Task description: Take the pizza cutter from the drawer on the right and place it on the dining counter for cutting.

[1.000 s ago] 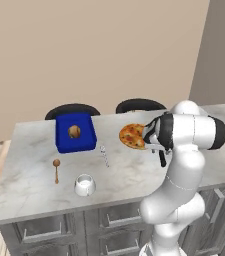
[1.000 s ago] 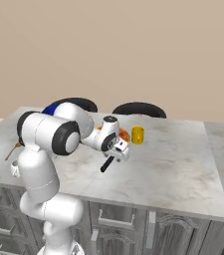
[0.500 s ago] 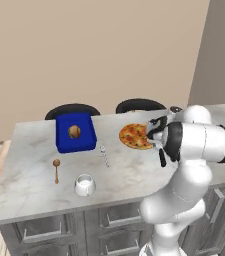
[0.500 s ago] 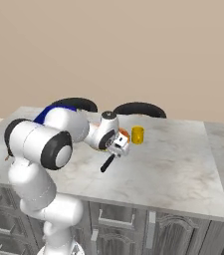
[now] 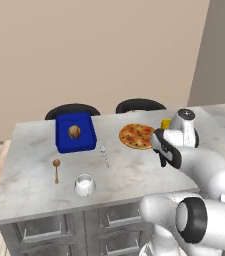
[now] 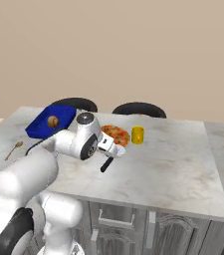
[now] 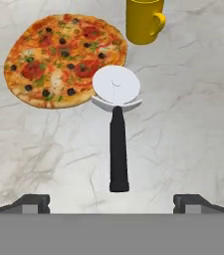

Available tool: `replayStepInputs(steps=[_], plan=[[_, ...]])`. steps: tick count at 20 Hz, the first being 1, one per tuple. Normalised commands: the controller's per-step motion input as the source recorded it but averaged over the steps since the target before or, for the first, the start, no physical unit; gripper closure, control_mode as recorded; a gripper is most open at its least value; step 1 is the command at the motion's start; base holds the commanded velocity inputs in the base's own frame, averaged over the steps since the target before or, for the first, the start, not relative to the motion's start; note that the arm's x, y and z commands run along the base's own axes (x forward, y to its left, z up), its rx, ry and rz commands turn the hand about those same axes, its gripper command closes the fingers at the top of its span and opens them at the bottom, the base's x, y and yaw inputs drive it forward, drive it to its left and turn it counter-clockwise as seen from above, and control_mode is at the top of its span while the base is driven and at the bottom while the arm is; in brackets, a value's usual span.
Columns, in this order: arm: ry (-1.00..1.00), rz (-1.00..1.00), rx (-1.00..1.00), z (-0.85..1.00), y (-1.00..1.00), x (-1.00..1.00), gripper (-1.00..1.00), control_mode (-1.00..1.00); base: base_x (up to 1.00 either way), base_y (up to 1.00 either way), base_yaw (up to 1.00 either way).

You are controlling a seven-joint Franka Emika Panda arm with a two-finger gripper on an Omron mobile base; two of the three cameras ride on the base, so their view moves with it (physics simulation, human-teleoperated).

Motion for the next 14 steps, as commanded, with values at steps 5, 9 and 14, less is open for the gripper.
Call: replayStepInputs(steps=[5,9,14], plan=[[-0.05,0.0,-0.11,0.79,0.43,-0.91,-1.0,-1.0,0.0,0.0,0.0],[-0.03,0.0,-0.07,0.83,0.33,-0.7,-1.0,-1.0,0.0,0.0,0.0],[0.0,0.01,0.0,0.96,0.19,-0.46,-1.0,-1.0,0.0,0.0,0.0]])
